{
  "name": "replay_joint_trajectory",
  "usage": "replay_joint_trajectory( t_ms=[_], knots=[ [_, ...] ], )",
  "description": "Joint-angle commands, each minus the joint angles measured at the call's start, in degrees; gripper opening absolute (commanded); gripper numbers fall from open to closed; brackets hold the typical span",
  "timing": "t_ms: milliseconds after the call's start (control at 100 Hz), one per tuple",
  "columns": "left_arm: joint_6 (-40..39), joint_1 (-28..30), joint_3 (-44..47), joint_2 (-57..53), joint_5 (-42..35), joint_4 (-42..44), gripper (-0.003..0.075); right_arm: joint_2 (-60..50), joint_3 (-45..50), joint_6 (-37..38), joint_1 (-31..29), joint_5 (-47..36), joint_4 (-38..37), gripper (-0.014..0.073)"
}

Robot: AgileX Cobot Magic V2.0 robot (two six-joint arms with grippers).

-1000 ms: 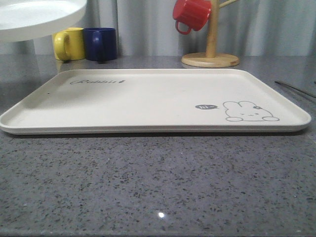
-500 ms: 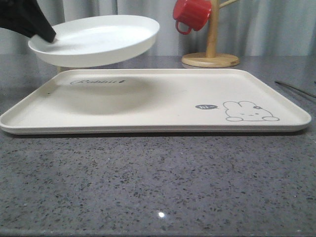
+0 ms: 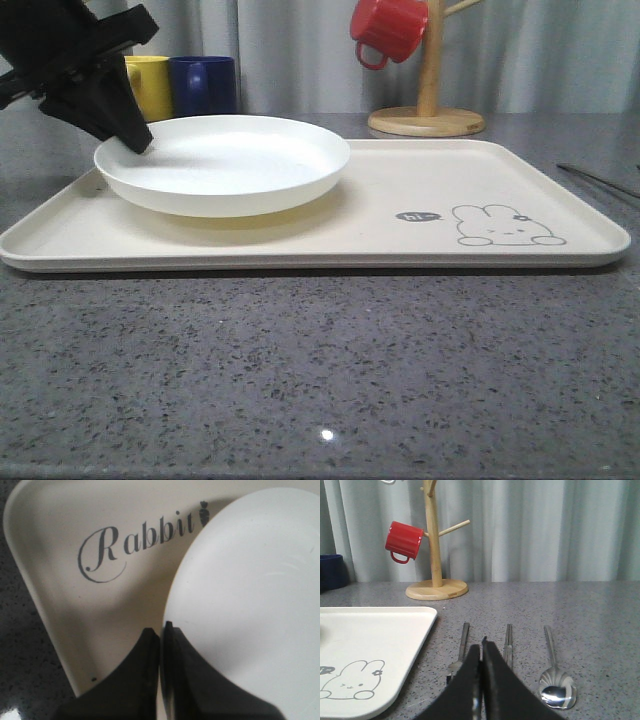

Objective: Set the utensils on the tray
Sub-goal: 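Lower the white plate onto the tray and open the left gripper, then withdraw the left gripper away from the tray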

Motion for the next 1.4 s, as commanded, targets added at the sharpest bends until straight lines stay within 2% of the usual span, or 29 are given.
replay_joint_trajectory(
  t_ms=[0, 730, 820, 970, 1040, 1090, 1390],
  knots=[
    [-0.59, -0.43, -1.92, -2.54, -1.2, -1.74, -0.0018, -1.22, -1.07, -0.29, -0.46, -4.85, -0.44, -0.0069],
    [-0.93, -0.43, -2.02, 0.77, -1.19, -0.98, -0.0006, -1.22, -1.07, -0.29, -0.46, -4.85, -0.44, -0.0069],
    [-0.93, -0.43, -2.42, 0.77, -1.07, -1.18, 0.0083, -1.22, -1.07, -0.29, -0.46, -4.85, -0.44, -0.0069],
    [-0.93, -0.43, -3.48, 0.77, -0.85, -1.18, 0.0365, -1.22, -1.07, -0.29, -0.46, -4.85, -0.44, -0.0069],
    [-0.82, -0.43, -4.45, 0.65, -0.74, -1.18, 0.0454, -1.22, -1.07, -0.29, -0.46, -4.85, -0.44, -0.0069],
    [-0.82, -0.43, -5.33, 0.65, -0.63, -1.18, 0.0472, -1.22, -1.07, -0.29, -0.46, -4.85, -0.44, -0.0069],
    [-0.82, 0.45, -7.44, -3.75, -3.3, -1.31, 0.0472, -1.22, -1.07, -0.29, -0.46, -4.85, -0.44, -0.0069]
  ],
)
